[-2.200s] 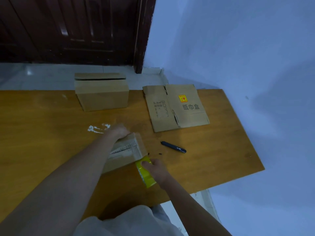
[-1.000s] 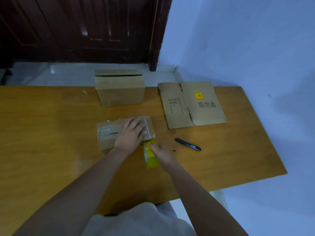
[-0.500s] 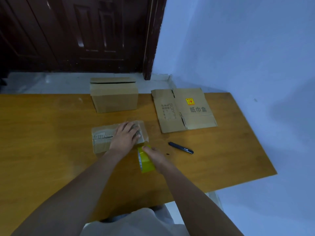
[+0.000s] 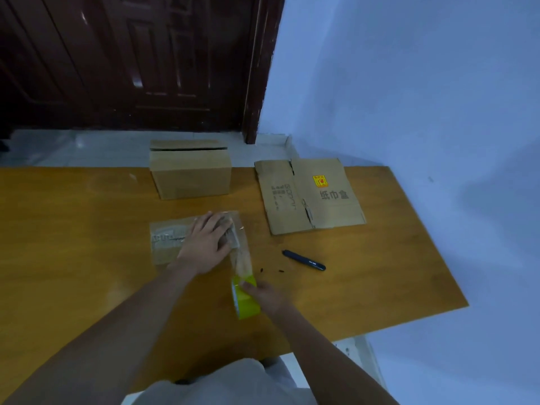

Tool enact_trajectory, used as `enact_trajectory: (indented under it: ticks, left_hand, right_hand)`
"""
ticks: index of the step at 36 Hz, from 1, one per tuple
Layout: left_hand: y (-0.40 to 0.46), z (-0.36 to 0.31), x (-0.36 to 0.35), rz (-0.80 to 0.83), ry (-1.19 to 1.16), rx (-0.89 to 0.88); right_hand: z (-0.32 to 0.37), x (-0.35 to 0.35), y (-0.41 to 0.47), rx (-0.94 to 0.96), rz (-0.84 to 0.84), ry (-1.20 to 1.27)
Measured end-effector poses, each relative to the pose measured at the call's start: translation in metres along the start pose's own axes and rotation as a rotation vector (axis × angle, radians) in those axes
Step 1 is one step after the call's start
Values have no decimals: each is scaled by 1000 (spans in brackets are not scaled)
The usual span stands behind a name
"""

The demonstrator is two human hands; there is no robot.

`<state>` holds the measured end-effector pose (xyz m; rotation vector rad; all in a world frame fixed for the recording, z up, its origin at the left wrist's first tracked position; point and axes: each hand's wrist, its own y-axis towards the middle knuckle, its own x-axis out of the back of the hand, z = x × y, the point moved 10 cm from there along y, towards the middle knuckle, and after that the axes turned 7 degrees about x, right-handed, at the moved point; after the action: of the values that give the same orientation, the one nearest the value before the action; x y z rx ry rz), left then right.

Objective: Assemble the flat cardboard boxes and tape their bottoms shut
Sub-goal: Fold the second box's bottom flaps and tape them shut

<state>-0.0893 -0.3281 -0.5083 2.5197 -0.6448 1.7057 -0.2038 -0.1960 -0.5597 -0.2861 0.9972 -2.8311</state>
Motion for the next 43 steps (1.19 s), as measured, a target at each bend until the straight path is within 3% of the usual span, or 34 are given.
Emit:
enact_trajectory:
  ticks: [4, 9, 21, 27, 33, 43]
  left_hand:
    - [2, 1, -7, 96, 120, -25]
    - [4, -1, -11, 91, 312, -21]
    - [28, 3, -4, 55, 300, 73]
    - [21, 2, -15, 79, 343, 54]
    - [23, 2, -12, 104, 314, 42]
    - [10, -8, 5, -110, 206, 5]
  right_hand:
    - [-35, 2, 10, -65, 34, 64]
    - [-17, 5, -12, -32, -27, 96]
    - [24, 36, 0, 212, -169, 142]
    - [5, 24, 13, 159, -157, 138]
    - [-16, 24, 23, 48, -171, -62]
    - [-27, 17, 24, 0, -234, -99]
